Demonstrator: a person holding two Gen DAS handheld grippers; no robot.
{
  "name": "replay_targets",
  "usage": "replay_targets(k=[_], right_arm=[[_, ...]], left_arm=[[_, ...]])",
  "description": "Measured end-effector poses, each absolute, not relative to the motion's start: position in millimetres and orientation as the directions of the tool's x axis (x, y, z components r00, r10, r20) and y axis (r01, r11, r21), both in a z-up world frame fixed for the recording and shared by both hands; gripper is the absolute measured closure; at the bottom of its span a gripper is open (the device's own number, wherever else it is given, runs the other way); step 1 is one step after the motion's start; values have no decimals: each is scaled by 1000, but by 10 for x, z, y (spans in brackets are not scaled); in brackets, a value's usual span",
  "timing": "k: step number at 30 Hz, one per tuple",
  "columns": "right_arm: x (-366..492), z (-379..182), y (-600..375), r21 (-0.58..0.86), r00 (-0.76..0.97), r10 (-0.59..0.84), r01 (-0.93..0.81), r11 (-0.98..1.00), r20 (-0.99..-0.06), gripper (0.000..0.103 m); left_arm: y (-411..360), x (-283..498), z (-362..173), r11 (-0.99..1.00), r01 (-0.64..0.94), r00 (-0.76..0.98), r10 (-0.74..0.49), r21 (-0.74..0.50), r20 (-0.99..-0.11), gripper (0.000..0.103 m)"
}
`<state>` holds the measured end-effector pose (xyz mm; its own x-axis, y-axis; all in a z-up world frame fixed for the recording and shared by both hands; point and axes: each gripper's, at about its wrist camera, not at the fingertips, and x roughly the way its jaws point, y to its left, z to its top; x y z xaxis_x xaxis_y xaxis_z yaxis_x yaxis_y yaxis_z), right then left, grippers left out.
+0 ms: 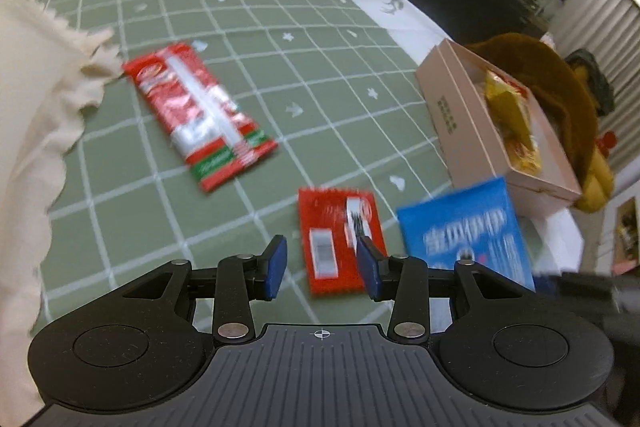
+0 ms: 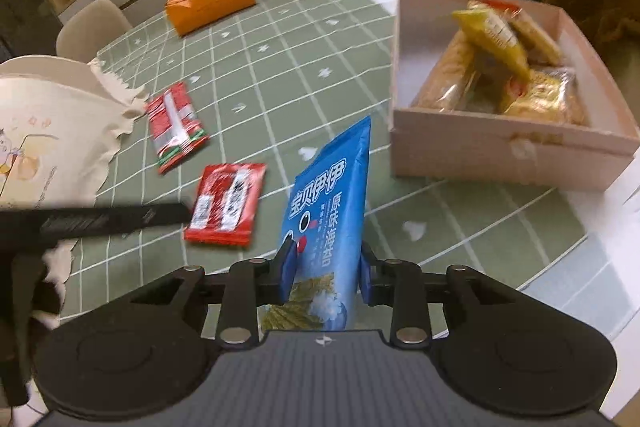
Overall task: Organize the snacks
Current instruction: 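Grasp the red snack packet with the left tool while the right tool holds the seaweed packet, then lower the red packet and seaweed packet onto the table and open both tools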
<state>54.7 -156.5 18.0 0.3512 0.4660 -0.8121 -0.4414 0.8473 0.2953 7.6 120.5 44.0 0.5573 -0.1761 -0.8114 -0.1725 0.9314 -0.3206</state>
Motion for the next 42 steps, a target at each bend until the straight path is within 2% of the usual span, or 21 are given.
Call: replay_targets(k=[3, 5, 6, 9, 21, 24, 33, 42], right_arm=[[485, 140, -1519, 291, 352, 461, -440, 850, -815, 68], [451, 129, -1523, 288, 351, 458, -440, 851, -817, 62], [435, 119, -1532, 277, 355, 448, -438, 855, -821, 52], [375, 91, -1564, 227, 382, 406, -435, 872, -830, 35], [269, 55, -1606, 206, 391, 393, -440, 874, -833, 25], [262, 27, -1584, 211, 383, 392, -436, 875, -836, 22], [259, -21, -1626, 229, 361, 404, -438, 869, -841, 18], [263, -30, -1560, 201, 335, 406, -507, 838, -850, 16]], left_arm=[[1069, 256, 381, 954, -153, 527, -143, -259, -838, 59], [940, 322, 344, 972, -115, 514, -120, -207, -849, 58], [865, 334, 338, 981, -89, 518, -102, -172, -849, 57], [695, 335, 320, 995, -33, 530, -59, -90, -846, 54], [664, 336, 319, 996, -19, 530, -64, -88, -846, 53], [622, 340, 304, 996, 6, 537, -80, -91, -840, 49], [423, 222, 260, 993, 110, 566, -40, 28, -823, 41], [714, 32, 299, 1000, -22, 544, 20, 10, -839, 42]])
